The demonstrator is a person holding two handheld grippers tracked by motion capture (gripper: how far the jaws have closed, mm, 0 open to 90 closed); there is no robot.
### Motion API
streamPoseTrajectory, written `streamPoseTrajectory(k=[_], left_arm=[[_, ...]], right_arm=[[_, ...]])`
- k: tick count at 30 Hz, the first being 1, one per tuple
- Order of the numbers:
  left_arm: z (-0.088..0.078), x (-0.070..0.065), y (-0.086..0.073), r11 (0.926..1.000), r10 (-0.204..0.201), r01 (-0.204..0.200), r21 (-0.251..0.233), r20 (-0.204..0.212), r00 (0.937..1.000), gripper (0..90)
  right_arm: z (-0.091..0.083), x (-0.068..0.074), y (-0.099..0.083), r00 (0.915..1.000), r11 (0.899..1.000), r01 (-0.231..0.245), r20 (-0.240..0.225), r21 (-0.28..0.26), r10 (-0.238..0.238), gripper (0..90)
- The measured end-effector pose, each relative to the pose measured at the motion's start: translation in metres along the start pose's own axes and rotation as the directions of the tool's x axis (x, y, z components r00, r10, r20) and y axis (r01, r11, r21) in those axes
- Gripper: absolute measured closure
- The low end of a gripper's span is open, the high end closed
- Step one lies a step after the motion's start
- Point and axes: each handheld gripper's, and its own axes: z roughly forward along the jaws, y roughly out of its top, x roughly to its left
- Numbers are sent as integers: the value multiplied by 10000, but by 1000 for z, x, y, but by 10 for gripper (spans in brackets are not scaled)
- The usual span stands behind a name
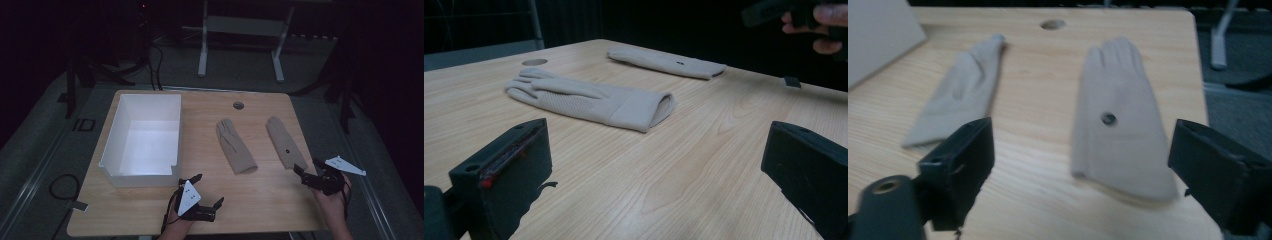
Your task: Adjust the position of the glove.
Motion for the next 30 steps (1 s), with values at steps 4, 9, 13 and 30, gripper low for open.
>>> streamPoseTrajectory(k=[4, 9, 13, 30], left_arm=[[0, 0, 0, 10000, -4, 4, -4, 18, 10000, 2], [0, 0, 0, 10000, -25, 25, -19, 61, 10000, 2], [0, -1, 0, 10000, -26, 26, -51, 52, 10000, 2], [0, 0, 0, 10000, 27, -26, -43, 138, 9999, 2]], right_arm=[[6, 13, 24, 9983, 9986, 456, -358, -274, -466, 155], [17, 25, 41, 9940, 9953, 870, -628, -419, -895, 166], [31, 40, 52, 9878, 9911, 1239, -892, -480, -1278, 198], [103, 91, 78, 9358, 9742, 2238, -2725, -308, -2236, 304]])
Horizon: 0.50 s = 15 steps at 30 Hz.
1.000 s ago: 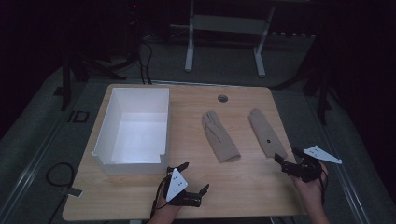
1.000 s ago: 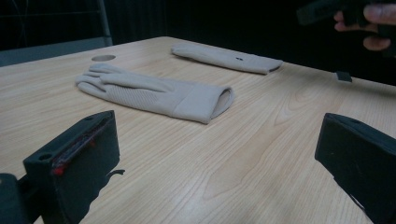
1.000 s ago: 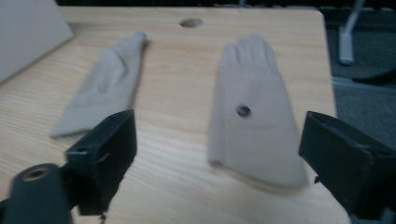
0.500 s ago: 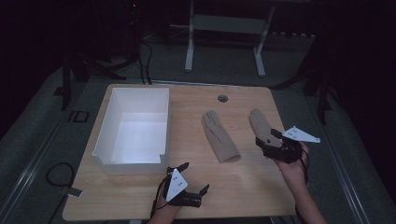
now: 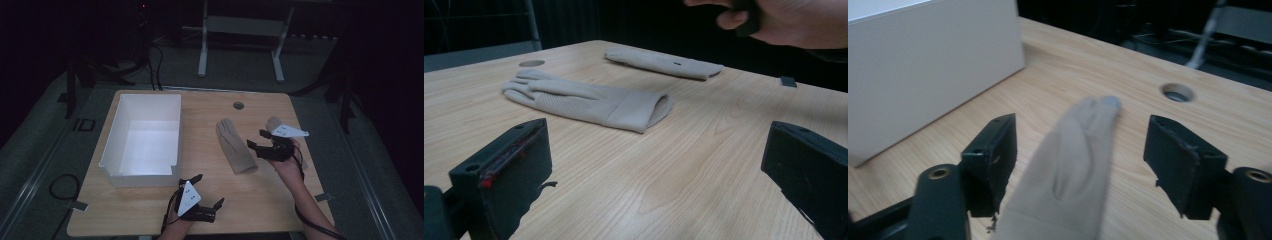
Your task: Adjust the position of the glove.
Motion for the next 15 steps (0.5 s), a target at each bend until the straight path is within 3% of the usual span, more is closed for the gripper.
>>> streamPoseTrajectory(k=[9, 11, 15], left_arm=[[0, 0, 0, 10000, 24, -24, -15, 59, 10000, 2], [0, 0, 0, 10000, 27, -27, -11, 70, 10000, 2], [0, 0, 0, 10000, 47, -47, -17, 85, 10000, 2]], right_arm=[[50, 4, 6, 9983, 9984, 300, -514, 485, -275, 323], [67, 2, 5, 9979, 9964, 307, -585, 797, -260, 327], [82, 0, 2, 9975, 9943, 268, -671, 1035, -199, 343]])
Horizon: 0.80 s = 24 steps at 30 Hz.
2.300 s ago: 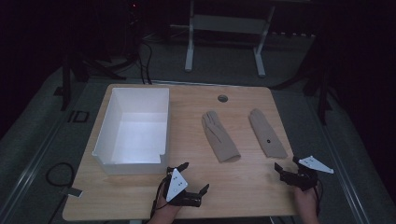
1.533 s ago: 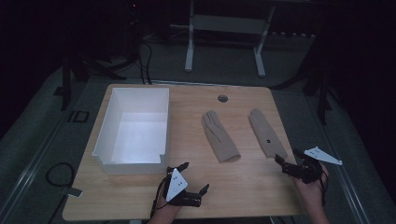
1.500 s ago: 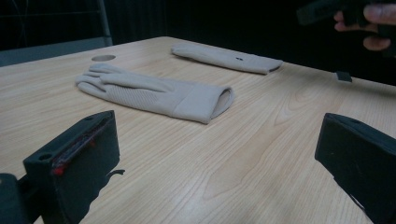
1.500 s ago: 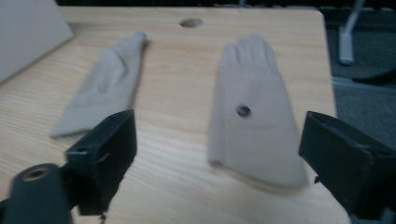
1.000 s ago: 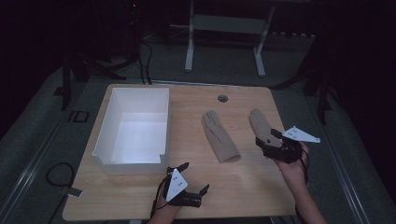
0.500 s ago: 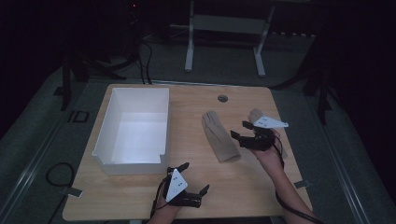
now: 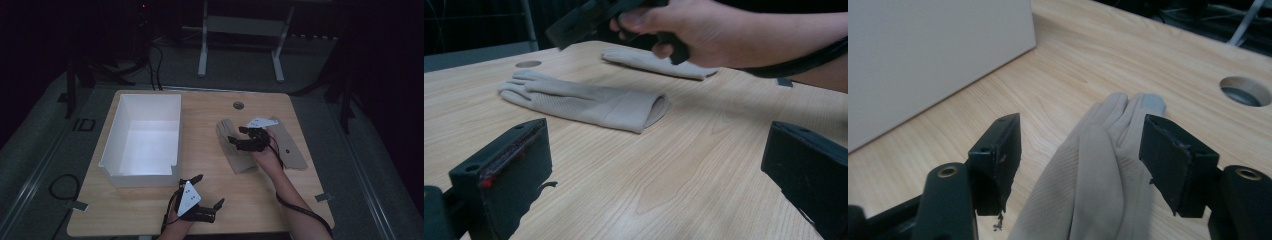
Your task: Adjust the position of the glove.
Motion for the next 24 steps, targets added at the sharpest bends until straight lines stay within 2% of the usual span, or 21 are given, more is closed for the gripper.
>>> streamPoseTrajectory(k=[4, 8, 11, 16, 17, 20, 21, 22, 23, 24], left_arm=[[0, 1, 0, 10000, -71, 71, -12, 16, 10000, 2], [0, 1, 0, 9999, -116, 116, -26, 23, 9999, 2], [0, 1, 0, 9999, -106, 107, -25, 50, 9999, 2], [0, 0, 0, 10000, -61, 61, -11, 81, 9999, 2], [0, 0, 0, 10000, -84, 84, -15, 81, 9999, 2], [0, 0, 0, 10000, -82, 82, -10, 79, 9999, 2], [0, 0, 0, 10000, -79, 79, -11, 74, 9999, 2], [0, 0, 0, 10000, -82, 82, -10, 75, 9999, 2], [0, 0, 0, 10000, -82, 82, -10, 75, 9999, 2], [0, 0, 0, 9999, -111, 111, -13, 75, 9999, 2]], right_arm=[[21, -3, -3, 9997, 9984, 167, 164, 543, -176, 388], [28, -5, -6, 9996, 9972, 234, 164, 715, -246, 409], [40, -9, -11, 9996, 9945, 141, 241, 1036, -167, 431], [53, -12, -23, 9988, 9843, 254, 367, 1745, -322, 439], [56, -14, -27, 9994, 9846, 49, 335, 1748, -109, 445], [56, -15, -28, 9993, 9857, -22, 378, 1687, -42, 466], [56, -14, -28, 9991, 9859, 87, 389, 1672, -154, 486], [56, -14, -28, 9991, 9855, 149, 356, 1688, -212, 569], [56, -14, -28, 9991, 9855, 149, 356, 1688, -212, 569], [56, -12, -28, 9992, 9863, 116, 347, 1647, -175, 630]])
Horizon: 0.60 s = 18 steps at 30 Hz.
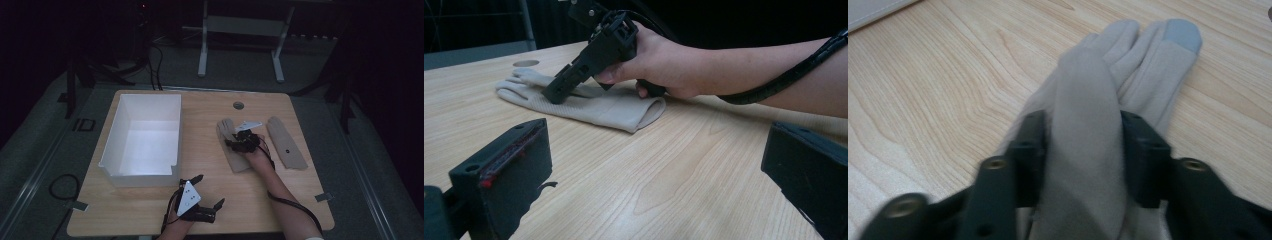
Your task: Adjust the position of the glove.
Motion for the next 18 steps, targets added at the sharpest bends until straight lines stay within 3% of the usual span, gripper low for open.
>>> streamPoseTrajectory(k=[3, 4, 7, 8, 11, 12, 15, 18], left_arm=[[0, 0, 0, 10000, -9, 9, 13, 5, 10000, 2], [0, 0, 0, 10000, -7, 7, 30, 7, 10000, 2], [0, 0, 0, 10000, -25, 25, 39, 15, 10000, 2], [1, 0, 0, 10000, -46, 46, 30, 13, 10000, 2], [1, 0, 0, 10000, -58, 58, 42, 13, 10000, 2], [1, 0, 0, 10000, -47, 47, 48, 14, 10000, 2], [1, 0, 0, 10000, -50, 50, 51, 12, 10000, 2], [1, 0, 0, 10000, -50, 50, 74, -5, 10000, 2]], right_arm=[[0, 2, 0, 10000, 10000, -9, 28, -56, 9, 687], [0, 4, 0, 9997, 9997, -230, 92, -83, 231, 734], [0, 7, 1, 9984, 9986, -536, 170, -39, 536, 759], [-3, 9, 4, 9947, 9953, -968, 356, -38, 969, 773], [-9, 11, 9, 9895, 9906, -1341, 510, -280, 1354, 777], [-17, 13, 14, 9830, 9836, -1711, 577, -563, 1743, 778], [-21, 15, 16, 9807, 9813, -1810, 628, -650, 1851, 778], [-42, 20, 29, 9688, 9722, -2083, 1143, -1071, 2201, 779]])
